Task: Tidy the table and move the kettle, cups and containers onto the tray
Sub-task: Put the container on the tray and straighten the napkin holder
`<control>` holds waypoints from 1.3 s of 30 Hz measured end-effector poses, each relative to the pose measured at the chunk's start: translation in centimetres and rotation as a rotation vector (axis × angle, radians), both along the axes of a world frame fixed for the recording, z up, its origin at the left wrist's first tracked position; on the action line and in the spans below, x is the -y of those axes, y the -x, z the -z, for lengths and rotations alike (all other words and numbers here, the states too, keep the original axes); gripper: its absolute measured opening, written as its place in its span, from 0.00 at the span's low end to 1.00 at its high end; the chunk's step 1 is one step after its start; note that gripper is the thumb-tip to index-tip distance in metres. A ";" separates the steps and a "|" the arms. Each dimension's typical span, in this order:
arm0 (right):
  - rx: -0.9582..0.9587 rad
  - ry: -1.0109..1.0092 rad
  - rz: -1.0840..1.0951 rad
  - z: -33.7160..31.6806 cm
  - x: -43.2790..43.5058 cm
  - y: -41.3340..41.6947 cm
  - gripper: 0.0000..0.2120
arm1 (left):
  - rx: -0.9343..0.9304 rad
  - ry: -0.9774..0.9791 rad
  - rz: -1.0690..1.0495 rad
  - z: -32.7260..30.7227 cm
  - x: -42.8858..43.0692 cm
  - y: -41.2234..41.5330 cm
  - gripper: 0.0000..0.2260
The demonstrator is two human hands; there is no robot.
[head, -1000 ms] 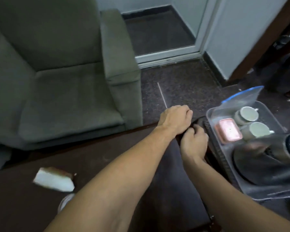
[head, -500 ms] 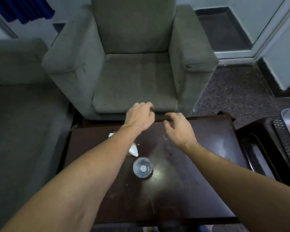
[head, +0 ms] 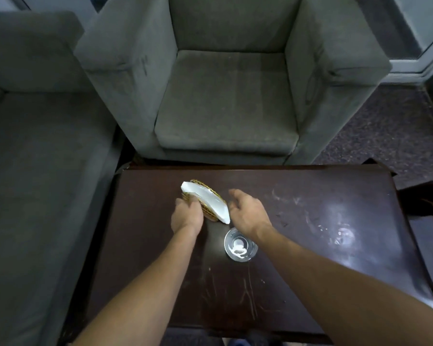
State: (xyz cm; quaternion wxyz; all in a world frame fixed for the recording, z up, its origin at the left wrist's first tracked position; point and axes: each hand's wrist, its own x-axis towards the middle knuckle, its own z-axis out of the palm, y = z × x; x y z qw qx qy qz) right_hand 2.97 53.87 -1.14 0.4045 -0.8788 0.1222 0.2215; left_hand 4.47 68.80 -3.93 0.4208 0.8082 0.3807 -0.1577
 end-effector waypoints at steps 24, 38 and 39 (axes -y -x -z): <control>-0.127 -0.106 0.070 3.7 -6.1 -1.8 0.25 | 0.067 0.139 0.255 1.7 -2.2 -2.1 0.27; 0.121 0.127 0.296 4.5 -1.3 -1.0 0.19 | 0.104 -0.135 0.032 4.1 -2.6 2.3 0.22; 0.097 0.156 0.366 4.6 0.2 -0.9 0.17 | 0.089 -0.171 0.061 4.6 -2.8 3.8 0.20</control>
